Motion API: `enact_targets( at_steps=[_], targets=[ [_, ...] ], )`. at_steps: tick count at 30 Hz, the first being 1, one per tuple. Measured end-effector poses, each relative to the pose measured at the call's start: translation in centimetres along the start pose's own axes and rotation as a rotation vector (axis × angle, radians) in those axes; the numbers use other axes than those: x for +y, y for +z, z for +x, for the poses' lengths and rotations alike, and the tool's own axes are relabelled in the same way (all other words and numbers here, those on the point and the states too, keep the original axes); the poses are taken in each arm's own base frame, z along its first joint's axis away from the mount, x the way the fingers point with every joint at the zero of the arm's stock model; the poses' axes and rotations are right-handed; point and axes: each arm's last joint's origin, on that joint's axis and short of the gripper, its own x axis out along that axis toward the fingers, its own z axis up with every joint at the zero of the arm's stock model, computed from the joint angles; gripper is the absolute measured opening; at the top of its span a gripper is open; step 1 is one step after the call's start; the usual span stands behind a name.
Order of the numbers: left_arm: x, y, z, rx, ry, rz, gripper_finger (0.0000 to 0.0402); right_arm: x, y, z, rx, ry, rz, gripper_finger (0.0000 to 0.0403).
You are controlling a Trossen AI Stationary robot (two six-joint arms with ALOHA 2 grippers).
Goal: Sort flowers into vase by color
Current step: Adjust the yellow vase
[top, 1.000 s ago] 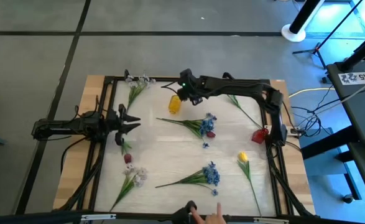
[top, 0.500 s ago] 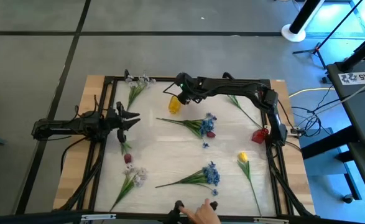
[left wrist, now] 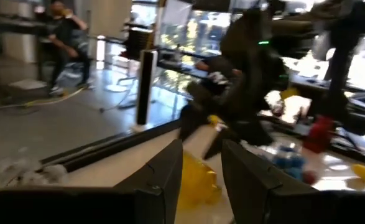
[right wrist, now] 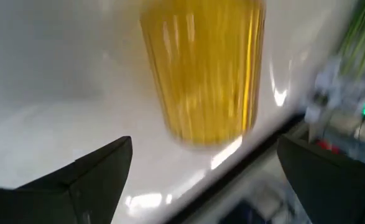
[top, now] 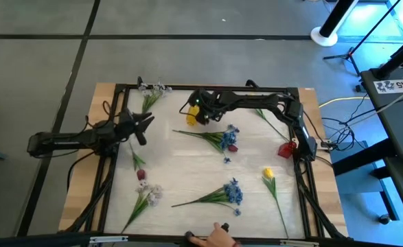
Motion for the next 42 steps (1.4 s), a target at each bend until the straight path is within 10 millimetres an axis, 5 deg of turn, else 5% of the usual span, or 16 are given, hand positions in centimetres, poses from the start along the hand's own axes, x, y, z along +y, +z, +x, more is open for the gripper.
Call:
enact_targets(
  at_steps=[5, 15, 30, 42],
  targets=[
    [0.1, -0.5, 1.6, 0.033, 0.030, -0.013, 0.0108, 0.5, 0.3, 1.7, -0.047, 0.017, -0.006, 0.0397],
    [-0.1, -2.0, 4.4, 0.065, 0.061, -0.026, 0.0108, -1.9, -0.1, 2.3, -0.188, 0.112, 0.262, 0.0397],
    [-0.6, -3.6, 5.3, 0.135, -0.021, -0.034, 0.0108, -1.6, -0.6, 2.9, -0.170, 0.276, 0.585, 0.0396],
    [-3.6, -3.3, 4.2, 0.098, -0.295, 0.029, 0.0107, -1.1, 0.0, 2.6, 0.012, 0.285, 0.739, 0.0282]
  ],
)
